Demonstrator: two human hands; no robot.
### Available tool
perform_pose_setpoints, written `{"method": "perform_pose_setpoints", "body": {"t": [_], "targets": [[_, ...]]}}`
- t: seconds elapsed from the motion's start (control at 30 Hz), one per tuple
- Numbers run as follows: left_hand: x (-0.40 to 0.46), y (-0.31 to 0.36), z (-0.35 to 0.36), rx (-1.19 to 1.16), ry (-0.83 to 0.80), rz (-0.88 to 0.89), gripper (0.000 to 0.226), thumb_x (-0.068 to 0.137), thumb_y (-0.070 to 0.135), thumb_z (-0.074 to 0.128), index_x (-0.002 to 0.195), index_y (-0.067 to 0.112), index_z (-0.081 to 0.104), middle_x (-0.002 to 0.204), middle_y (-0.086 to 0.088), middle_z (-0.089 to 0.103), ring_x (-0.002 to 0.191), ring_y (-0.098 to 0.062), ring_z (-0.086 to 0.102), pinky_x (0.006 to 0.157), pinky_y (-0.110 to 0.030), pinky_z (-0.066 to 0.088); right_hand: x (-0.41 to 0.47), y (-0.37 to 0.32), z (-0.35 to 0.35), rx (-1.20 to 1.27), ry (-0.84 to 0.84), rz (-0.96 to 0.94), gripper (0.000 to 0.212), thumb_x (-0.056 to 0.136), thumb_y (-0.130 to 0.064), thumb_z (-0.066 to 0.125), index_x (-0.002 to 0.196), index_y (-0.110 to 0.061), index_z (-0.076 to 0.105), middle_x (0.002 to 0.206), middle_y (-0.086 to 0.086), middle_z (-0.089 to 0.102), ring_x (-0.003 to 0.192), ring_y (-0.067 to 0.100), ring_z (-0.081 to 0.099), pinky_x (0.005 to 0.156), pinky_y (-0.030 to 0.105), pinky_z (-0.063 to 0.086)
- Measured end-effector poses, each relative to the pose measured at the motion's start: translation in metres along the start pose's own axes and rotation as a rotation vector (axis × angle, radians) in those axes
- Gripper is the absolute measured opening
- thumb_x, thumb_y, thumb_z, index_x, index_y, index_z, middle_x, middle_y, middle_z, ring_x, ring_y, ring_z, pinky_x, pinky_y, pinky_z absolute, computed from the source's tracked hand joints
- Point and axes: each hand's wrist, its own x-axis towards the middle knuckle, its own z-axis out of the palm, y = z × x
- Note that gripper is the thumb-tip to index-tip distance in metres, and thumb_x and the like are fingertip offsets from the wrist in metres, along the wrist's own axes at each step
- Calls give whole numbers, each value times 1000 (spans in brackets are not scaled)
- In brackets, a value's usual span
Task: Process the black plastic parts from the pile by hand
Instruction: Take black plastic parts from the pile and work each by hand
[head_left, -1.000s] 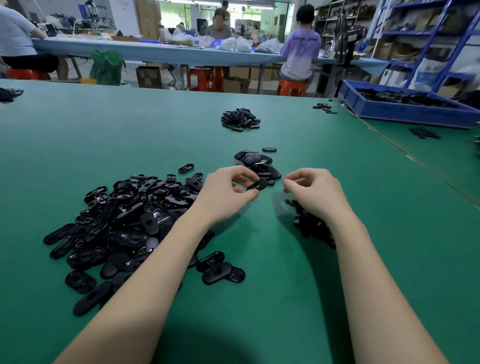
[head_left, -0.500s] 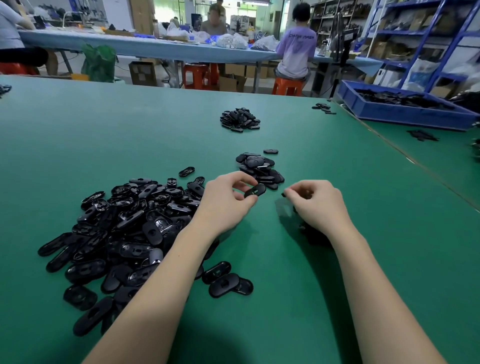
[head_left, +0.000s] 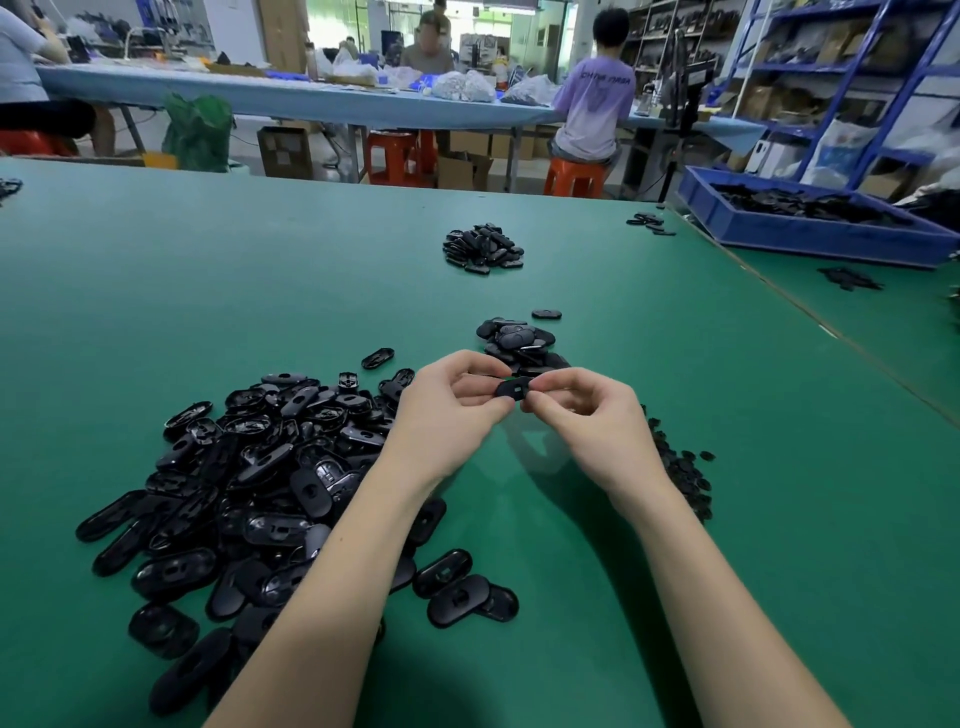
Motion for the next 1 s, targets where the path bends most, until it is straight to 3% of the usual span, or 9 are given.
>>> {"method": "perform_pose_setpoints", "body": {"t": [0.1,0.23,0.33,0.5,0.83,1.0], "targets": [[0,0,-1,-71,-7,-35,21,84,0,75,99,15,74,76,12,76,74,2,71,64,-7,49,0,0,-1,0,0,-3,8,86,-21,80,83,-28,77,72,-12,74,65,3,61,62,16,44],[-1,-1,-4,-92,-18,-52,20,86,1,74,98,16,75,86,-1,78,75,-8,70,75,-18,55,0,0,1,-12,26,-40,10,86,-23,81,79,-31,78,77,-19,73,59,-4,54,62,13,41],[-2,-3,-5,-74,-37,-58,18,87,2,73,97,17,75,84,0,79,73,-9,69,75,-18,54,0,0,2,10,16,-13,8,84,-23,82,82,-29,78,74,-17,73,58,3,53,62,20,43],[-3,-6,-7,-60,-33,-60,17,88,2,71,93,18,75,89,-14,76,71,-15,66,76,-23,55,0,2,5,23,1,36,9,82,-22,83,77,-26,77,72,-8,75,68,9,64,70,29,48],[-6,-8,-6,5,-31,-62,16,89,10,72,92,25,75,88,-1,78,79,-17,66,86,-48,57,-2,3,8,-9,-1,56,7,82,-24,84,80,-25,77,71,-9,75,62,3,61,67,25,43],[-5,-7,-6,5,-28,-85,15,92,9,68,95,23,74,84,3,78,79,-19,69,81,-37,58,-4,1,7,-104,41,47,15,78,-37,86,86,-33,74,76,-17,73,54,-4,55,61,22,40]]}}
